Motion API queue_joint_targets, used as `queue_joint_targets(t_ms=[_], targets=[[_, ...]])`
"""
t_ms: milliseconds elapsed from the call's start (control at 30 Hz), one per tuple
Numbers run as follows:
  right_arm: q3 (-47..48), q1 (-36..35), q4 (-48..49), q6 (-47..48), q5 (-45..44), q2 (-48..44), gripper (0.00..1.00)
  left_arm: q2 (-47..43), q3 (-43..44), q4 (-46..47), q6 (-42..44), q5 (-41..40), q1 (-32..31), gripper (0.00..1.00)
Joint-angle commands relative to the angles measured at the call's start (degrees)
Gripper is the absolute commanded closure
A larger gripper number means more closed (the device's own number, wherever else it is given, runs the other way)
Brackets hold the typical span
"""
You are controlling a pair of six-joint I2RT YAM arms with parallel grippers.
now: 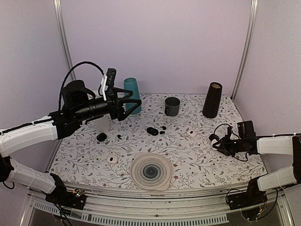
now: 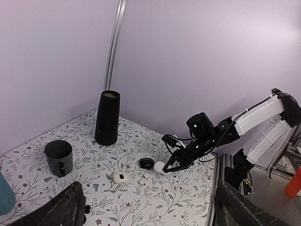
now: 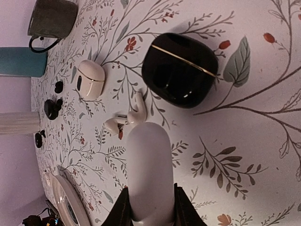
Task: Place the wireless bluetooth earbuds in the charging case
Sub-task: Place the charging case at the corner of the board.
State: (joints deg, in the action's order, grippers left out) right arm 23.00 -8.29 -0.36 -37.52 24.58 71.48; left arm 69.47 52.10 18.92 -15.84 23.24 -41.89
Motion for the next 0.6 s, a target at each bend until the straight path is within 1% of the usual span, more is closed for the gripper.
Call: queue_joint_targets(t_ms=[0, 267, 333, 567], targets=[[-1.82, 2.18, 2.8, -0.63, 0.36, 1.35, 0.96, -1.14, -0.7, -0.11, 0.81, -0.39, 0.22, 0.04], [-2.42, 5.36, 3.66, 0.45, -0.21, 3.65, 0.96, -1.19, -0.86, 0.23, 0.65, -0.55, 0.53, 0.04], [-2.31, 6.28, 3.81, 0.74, 0.37, 3.9, 0.94, -1.1, -0.92, 0.4, 0.55, -0.6, 0.51, 0.04], [-0.38, 8.48, 2.17, 0.76, -1.29, 4.8, 0.92, -1.09, -1.3, 1.02, -0.04, -0.48, 0.49, 0.04]])
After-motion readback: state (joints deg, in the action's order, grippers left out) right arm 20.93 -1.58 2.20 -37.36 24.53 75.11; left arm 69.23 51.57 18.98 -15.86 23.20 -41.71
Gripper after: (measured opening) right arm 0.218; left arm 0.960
